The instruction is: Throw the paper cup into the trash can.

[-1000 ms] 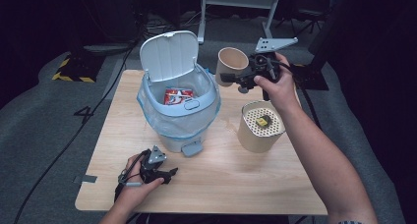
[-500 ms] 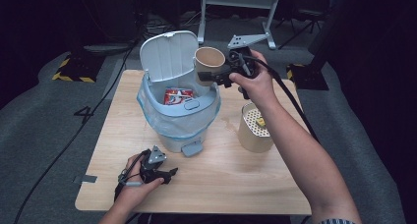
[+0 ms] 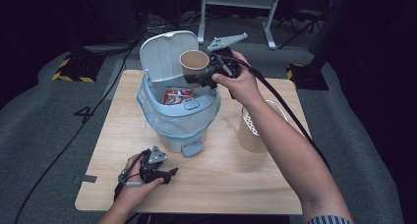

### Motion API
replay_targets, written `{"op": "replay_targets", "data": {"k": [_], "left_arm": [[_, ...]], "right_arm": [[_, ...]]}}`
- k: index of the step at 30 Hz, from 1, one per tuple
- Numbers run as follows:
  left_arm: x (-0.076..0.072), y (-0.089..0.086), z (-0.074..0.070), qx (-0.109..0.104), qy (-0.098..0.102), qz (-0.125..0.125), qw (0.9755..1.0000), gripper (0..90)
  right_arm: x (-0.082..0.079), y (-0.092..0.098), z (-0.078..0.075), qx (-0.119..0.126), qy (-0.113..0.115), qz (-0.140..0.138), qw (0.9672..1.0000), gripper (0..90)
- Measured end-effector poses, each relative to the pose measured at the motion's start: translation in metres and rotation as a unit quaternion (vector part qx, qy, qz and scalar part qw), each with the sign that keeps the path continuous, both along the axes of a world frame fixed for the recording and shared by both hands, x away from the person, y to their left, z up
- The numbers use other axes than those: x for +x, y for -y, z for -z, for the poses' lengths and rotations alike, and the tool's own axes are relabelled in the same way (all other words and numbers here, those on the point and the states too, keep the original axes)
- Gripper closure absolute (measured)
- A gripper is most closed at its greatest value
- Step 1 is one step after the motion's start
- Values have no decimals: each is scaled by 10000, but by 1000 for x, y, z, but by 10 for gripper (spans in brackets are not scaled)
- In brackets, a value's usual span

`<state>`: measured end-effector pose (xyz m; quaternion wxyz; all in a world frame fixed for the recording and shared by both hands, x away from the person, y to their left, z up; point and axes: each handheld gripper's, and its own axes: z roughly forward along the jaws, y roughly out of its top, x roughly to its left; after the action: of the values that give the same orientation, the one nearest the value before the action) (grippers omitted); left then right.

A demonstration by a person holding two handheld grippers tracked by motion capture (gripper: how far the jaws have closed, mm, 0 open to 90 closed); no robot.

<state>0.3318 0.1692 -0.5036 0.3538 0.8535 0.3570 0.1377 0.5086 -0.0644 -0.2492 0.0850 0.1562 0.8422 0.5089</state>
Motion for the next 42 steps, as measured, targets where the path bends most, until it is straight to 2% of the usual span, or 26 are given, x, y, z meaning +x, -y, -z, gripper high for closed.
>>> {"op": "replay_targets", "data": {"k": [3,5,7,8,10,11,12,19,28,39,42], "left_arm": [[0,0,0,1,-3,-1,10000,256],[0,0,0,5,-1,-1,10000,256],[0,0,0,6,-1,-1,10000,256],[0,0,0,5,-1,-3,10000,256],[0,0,0,6,-1,-2,10000,255],[0,0,0,6,-2,-1,10000,256],[0,0,0,6,-1,-1,10000,256],[0,0,0,5,-1,-1,10000,256],[0,-1,0,-12,-6,3,10000,257],[-1,-2,0,-29,-21,-45,10000,256],[-1,-2,0,-29,-20,-46,10000,256]], "right_arm": [[1,-5,3,-252,57,24,9997,286],[1,-7,5,-319,62,24,9995,278],[1,-9,8,-366,126,40,9992,207],[1,-11,12,-426,282,142,9986,138],[0,-13,15,-466,406,179,9979,191],[-1,-14,16,-469,438,142,9978,183],[-2,-14,16,-429,455,150,9979,162],[-9,-6,3,11,712,252,9971,180],[-21,29,-11,107,691,416,9967,186],[-37,94,-20,207,552,788,9951,186],[-40,111,-19,164,548,907,9942,188]]}}
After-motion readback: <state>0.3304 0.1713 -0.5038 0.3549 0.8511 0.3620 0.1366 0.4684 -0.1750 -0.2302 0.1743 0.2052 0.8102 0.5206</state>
